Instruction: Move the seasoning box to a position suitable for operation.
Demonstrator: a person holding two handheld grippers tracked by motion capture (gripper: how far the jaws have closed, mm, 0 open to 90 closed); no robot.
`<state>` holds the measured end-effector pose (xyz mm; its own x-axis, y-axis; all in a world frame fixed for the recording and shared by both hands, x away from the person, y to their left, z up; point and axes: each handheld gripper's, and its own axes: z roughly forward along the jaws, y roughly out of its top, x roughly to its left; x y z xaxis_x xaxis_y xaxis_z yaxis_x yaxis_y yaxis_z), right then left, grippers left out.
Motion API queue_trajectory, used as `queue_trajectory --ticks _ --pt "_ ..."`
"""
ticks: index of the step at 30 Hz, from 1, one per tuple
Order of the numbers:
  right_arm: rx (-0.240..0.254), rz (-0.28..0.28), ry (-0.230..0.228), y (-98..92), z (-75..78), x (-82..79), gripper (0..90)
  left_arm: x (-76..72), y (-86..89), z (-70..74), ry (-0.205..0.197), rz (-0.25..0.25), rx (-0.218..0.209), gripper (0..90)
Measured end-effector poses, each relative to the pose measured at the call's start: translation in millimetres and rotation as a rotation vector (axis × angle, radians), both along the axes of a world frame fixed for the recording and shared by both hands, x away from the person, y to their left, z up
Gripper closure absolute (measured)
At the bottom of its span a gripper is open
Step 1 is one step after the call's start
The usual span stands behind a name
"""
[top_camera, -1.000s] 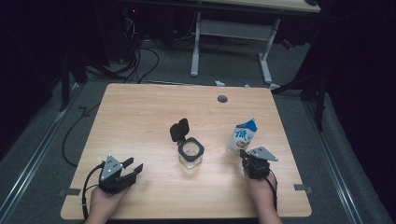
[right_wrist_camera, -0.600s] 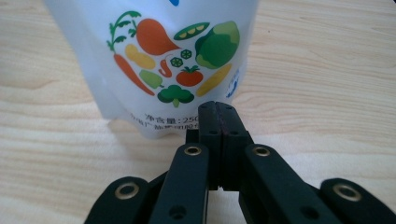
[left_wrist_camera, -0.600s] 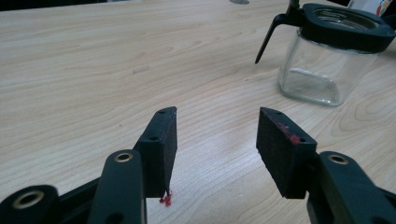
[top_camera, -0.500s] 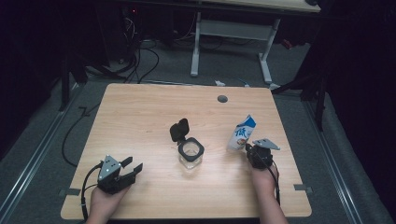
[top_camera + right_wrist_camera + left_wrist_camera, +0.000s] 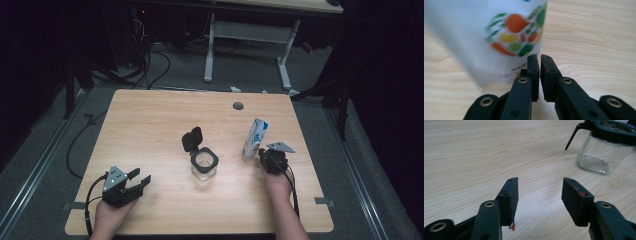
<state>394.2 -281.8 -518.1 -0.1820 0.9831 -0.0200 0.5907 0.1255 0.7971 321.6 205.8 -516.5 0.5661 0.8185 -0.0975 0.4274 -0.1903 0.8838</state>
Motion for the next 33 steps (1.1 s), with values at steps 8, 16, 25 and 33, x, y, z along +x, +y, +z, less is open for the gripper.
queue_trajectory --ticks 8,16,25,33 --pt "0.013 0.060 -0.041 19.1 9.7 -40.1 77.0 -0.2 -7.1 -0.3 0.000 -0.013 0.020 42.3" --pt "0.020 0.088 -0.040 44.1 8.5 -34.5 68.9 2.9 -3.4 -1.4 0.024 0.006 -0.028 42.8" --pt "-0.007 0.063 -0.037 52.1 11.0 -23.0 71.2 4.8 3.8 -1.9 0.027 0.025 -0.050 44.1" --pt "0.028 0.032 -0.056 55.1 14.6 -23.9 67.8 4.4 0.6 -3.4 0.027 0.015 -0.045 44.4"
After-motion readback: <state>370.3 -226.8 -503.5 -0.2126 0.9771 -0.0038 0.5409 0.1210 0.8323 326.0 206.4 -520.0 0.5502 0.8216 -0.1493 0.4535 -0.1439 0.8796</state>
